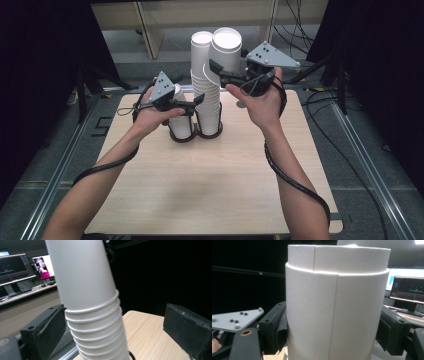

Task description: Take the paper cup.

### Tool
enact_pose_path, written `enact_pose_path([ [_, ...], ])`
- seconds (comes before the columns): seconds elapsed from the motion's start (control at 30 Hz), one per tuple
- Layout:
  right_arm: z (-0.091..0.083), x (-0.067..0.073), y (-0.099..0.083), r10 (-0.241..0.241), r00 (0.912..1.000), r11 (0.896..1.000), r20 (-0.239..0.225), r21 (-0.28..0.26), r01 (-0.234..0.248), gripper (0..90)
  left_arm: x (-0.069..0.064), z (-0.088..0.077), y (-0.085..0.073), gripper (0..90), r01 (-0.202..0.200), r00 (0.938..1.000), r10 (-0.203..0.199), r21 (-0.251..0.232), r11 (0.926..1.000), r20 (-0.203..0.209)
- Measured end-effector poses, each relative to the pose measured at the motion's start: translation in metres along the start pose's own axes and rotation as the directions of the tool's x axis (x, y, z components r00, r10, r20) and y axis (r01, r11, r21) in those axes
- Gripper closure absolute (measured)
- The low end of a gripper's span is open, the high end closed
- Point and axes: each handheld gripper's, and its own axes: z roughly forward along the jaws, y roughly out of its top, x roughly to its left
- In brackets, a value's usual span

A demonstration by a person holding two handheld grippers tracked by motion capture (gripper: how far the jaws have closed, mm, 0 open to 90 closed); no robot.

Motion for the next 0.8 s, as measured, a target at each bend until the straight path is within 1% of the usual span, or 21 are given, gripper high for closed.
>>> enact_pose_path([
  [0.03, -0.001, 0.0, -0.001, -0.004, 1.0, 1.0, -0.002, -0.003, 0.004, 22.2, -0.002, -0.002, 0.0, 4.3, -0.003, 0.9999, 0.004, -0.008, 1.0, 0.011],
  [0.07, -0.002, 0.002, -0.003, 0.006, 1.0, 1.0, -0.006, 0.003, -0.006, 22.2, -0.002, -0.002, 0.0, 4.2, -0.003, 0.9999, 0.004, -0.008, 1.0, 0.011],
  [0.1, -0.003, 0.003, -0.005, 0.006, 1.0, 1.0, -0.008, 0.007, -0.006, 22.2, -0.005, -0.007, 0.001, 4.2, -0.007, 0.9997, 0.007, -0.013, 0.9999, 0.022],
  [0.13, -0.003, 0.004, -0.006, 0.006, 1.0, 1.0, -0.003, 0.009, -0.006, 22.2, -0.007, -0.011, 0.0, 4.1, -0.003, 0.9997, 0.003, -0.009, 1.0, 0.022],
  [0.23, -0.005, 0.007, -0.012, 0.008, 0.9999, 1.0, -0.013, 0.021, -0.007, 22.2, -0.012, -0.018, 0.001, 4.0, -0.003, 0.9995, 0.003, -0.013, 0.9999, 0.03],
  [0.27, -0.005, 0.007, -0.012, 0.008, 0.9999, 1.0, -0.013, 0.021, -0.007, 22.2, -0.012, -0.018, 0.001, 4.0, -0.003, 0.9995, 0.003, -0.013, 0.9999, 0.03],
  [0.3, -0.006, 0.007, -0.017, -0.002, 0.9999, 1.0, -0.013, 0.027, 0.002, 22.3, -0.014, -0.02, 0.0, 4.0, -0.003, 0.9994, 0.004, -0.017, 0.9999, 0.036],
  [0.33, -0.006, 0.007, -0.017, -0.002, 0.9999, 1.0, -0.013, 0.027, 0.002, 22.3, -0.015, -0.023, 0.0, 4.0, -0.004, 0.9993, 0.005, -0.015, 0.9999, 0.038],
  [0.4, -0.009, 0.01, -0.025, 0.024, 0.9994, 0.999, -0.024, 0.043, -0.023, 22.3, -0.019, -0.028, -0.002, 4.0, -0.01, 0.9987, 0.01, -0.011, 0.9999, 0.05],
  [0.47, -0.01, 0.011, -0.03, 0.014, 0.9996, 0.999, -0.026, 0.05, -0.012, 22.3, -0.023, -0.033, -0.006, 3.9, -0.007, 0.9983, 0.007, -0.004, 1.0, 0.058],
  [0.5, -0.01, 0.011, -0.03, 0.014, 0.9996, 0.999, -0.026, 0.05, -0.012, 22.3, -0.023, -0.033, -0.006, 3.9, -0.007, 0.9983, 0.007, -0.004, 1.0, 0.058],
  [0.57, -0.012, 0.014, -0.037, 0.034, 0.9989, 0.998, -0.032, 0.062, -0.032, 22.3, -0.026, -0.037, -0.009, 3.9, -0.008, 0.9979, 0.007, 0.002, 1.0, 0.064],
  [0.6, -0.012, 0.014, -0.037, 0.034, 0.9989, 0.998, -0.032, 0.062, -0.032, 22.3, -0.028, -0.039, -0.011, 3.9, -0.005, 0.9978, 0.005, 0.004, 1.0, 0.066],
  [0.63, -0.013, 0.016, -0.041, 0.036, 0.9986, 0.997, -0.038, 0.069, -0.033, 22.4, -0.03, -0.043, -0.013, 3.9, -0.006, 0.9976, 0.005, 0.009, 0.9999, 0.069],
  [0.67, -0.014, 0.016, -0.043, 0.022, 0.9991, 0.998, -0.035, 0.068, -0.02, 22.4, -0.03, -0.043, -0.013, 3.9, -0.006, 0.9976, 0.005, 0.009, 0.9999, 0.069],
  [0.7, -0.014, 0.016, -0.043, 0.022, 0.9991, 0.998, -0.035, 0.068, -0.02, 22.4, -0.031, -0.045, -0.015, 3.9, -0.003, 0.9976, 0.002, 0.011, 0.9999, 0.069],
  [0.73, -0.014, 0.019, -0.047, 0.033, 0.9986, 0.997, -0.042, 0.075, -0.03, 22.4, -0.032, -0.048, -0.017, 3.9, -0.004, 0.9976, 0.003, 0.013, 0.9999, 0.069],
  [0.8, -0.014, 0.02, -0.049, 0.032, 0.9984, 0.996, -0.047, 0.079, -0.028, 22.3, -0.033, -0.049, -0.019, 4.0, -0.002, 0.9976, 0.001, 0.014, 0.9999, 0.07],
])
